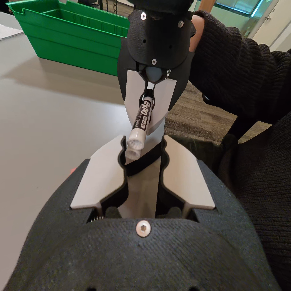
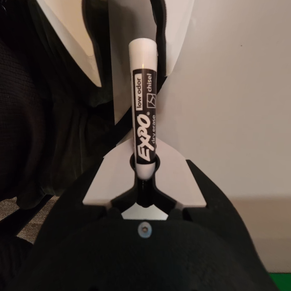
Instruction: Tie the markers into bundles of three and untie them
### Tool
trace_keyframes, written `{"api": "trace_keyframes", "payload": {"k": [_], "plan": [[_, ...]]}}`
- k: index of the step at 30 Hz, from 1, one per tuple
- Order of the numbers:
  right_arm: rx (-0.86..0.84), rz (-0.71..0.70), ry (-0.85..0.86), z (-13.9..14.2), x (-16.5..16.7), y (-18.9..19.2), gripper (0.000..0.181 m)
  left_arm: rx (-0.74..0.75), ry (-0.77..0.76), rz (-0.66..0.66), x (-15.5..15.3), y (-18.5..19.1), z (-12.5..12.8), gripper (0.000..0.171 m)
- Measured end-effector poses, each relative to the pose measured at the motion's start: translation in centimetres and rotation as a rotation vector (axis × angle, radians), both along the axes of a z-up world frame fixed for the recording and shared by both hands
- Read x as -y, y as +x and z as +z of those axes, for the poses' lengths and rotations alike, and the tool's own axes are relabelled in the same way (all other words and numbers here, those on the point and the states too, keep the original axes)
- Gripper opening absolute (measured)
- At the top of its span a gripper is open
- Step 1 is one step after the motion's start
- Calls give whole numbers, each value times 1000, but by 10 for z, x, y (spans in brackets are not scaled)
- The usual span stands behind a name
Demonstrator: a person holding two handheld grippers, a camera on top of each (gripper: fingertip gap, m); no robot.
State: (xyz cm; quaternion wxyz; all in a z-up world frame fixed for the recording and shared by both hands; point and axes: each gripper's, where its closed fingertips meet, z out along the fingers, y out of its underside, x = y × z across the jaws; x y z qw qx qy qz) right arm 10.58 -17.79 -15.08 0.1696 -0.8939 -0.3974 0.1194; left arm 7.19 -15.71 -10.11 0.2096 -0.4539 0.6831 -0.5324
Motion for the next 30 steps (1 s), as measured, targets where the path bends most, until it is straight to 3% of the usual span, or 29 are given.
{"api": "trace_keyframes", "payload": {"k": [10,30], "plan": [[-2,0,-3,0,1,1,15,19,-23,44,-8,2,5,23],[2,-1,2,2,1,2,15,7,-47,50,-13,1,6,27]]}}
